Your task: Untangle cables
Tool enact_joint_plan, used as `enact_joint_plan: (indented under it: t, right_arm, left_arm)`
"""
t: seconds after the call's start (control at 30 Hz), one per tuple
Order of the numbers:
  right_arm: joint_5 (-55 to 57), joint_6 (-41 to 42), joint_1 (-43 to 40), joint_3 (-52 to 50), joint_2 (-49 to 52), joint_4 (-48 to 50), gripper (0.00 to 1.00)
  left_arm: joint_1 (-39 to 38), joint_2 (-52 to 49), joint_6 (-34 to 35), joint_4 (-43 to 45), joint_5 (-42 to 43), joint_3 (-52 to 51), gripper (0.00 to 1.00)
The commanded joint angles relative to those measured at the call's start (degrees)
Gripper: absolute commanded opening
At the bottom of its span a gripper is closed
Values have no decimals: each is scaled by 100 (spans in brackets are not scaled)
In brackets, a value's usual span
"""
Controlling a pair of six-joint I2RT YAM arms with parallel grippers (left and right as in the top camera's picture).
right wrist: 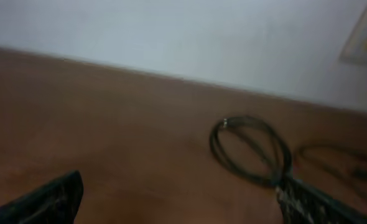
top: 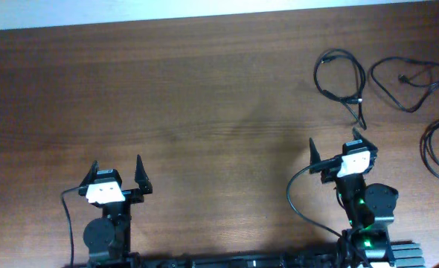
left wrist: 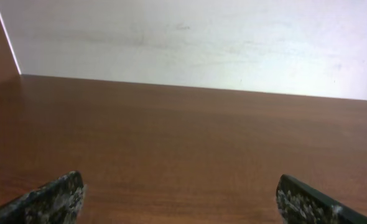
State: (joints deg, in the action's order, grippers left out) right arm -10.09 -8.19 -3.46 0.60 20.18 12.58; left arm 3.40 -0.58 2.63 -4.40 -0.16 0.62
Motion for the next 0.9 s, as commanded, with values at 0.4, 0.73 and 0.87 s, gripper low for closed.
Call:
enact_joint_plan:
  t: [0.4, 0.73, 0.87]
  right_arm:
    - [1080, 466, 46, -28, -2002, -1720, 99]
    - [1038, 463, 46, -28, -2000, -1718, 99]
    - [1038, 463, 46, -28, -2000, -1718, 99]
  left_arm:
    - [24, 28, -72, -42, 83, -11, 99]
    - [26, 28, -72, -39, 83, -11, 99]
    - [26, 28, -72, -39, 83, -11, 99]
